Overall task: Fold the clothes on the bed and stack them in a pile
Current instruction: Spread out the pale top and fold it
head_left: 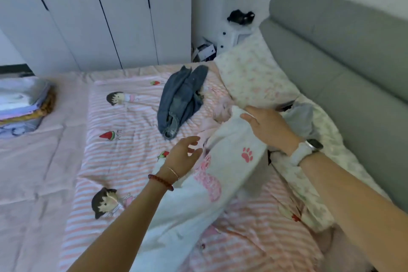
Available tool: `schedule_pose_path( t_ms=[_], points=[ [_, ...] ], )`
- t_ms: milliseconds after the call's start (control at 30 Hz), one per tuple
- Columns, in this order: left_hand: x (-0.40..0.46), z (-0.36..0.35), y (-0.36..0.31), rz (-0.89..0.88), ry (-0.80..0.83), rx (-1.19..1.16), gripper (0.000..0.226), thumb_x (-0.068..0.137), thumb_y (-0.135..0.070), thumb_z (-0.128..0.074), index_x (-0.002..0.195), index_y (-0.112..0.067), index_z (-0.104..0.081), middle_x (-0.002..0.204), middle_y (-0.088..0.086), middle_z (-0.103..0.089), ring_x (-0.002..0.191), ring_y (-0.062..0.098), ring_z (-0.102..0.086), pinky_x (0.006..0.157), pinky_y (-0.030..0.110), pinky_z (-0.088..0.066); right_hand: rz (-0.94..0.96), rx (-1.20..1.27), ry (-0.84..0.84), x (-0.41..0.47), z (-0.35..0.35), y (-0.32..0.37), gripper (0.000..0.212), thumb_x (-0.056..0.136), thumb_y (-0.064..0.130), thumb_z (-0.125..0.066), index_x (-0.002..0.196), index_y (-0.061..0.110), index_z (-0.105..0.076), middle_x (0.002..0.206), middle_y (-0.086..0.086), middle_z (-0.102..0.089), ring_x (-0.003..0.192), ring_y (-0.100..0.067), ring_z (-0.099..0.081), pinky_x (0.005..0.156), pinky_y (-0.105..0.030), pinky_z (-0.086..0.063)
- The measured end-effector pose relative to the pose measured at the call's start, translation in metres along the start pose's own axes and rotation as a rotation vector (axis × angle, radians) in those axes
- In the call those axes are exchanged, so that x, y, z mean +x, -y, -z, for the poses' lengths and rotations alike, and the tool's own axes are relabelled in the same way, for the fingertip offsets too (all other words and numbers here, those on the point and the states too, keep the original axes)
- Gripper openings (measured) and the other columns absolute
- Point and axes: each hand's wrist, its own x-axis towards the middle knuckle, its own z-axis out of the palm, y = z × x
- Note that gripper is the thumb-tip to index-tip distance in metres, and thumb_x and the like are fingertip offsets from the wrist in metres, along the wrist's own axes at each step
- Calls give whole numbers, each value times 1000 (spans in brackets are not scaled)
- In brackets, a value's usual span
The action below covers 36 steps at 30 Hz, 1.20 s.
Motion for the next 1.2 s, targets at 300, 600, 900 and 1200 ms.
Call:
schedule_pose_path(
  t_ms=[300, 600, 900, 1200],
  points=[
    [-28, 110, -125, -385, -31, -288, 57, 91, -10, -56, 141, -20, -32, 143, -3, -36, 129, 14, -36, 86, 13, -35, 498, -162, -548, -30, 169, 140, 27, 85, 10, -53, 102, -5, -68, 82, -25, -70, 66, -41, -67, 57, -51, -55],
    [-83, 151, -181, -544, 319, -129, 54, 77, -27, -75, 126, -24, -52, 134, -10, -48, 125, 10, -43, 108, 47, -35, 520, -62, -776, -79, 224, 206, 24, 89, 6, -47, 101, -3, -67, 98, -15, -69, 87, -31, -67, 76, -42, -53],
    [-140, 155, -143, -518, 302, -467, 16, 83, -32, -57, 80, -19, -48, 62, -6, -49, 52, 5, -43, 52, 14, -38, 271, 288, -883, -128, 214, 172, 16, 89, 11, -56, 100, 17, -66, 89, 20, -60, 81, 20, -55, 74, -2, -38],
    [-217, 170, -105, -328, 290, -126, 47, 66, -55, -64, 98, -22, -54, 76, -20, -60, 68, -4, -54, 64, 11, -41, 332, 288, -725, -161, 152, 142, 16, 84, 10, -62, 93, 0, -70, 84, -4, -70, 75, 20, -54, 68, 2, -36]
  ],
)
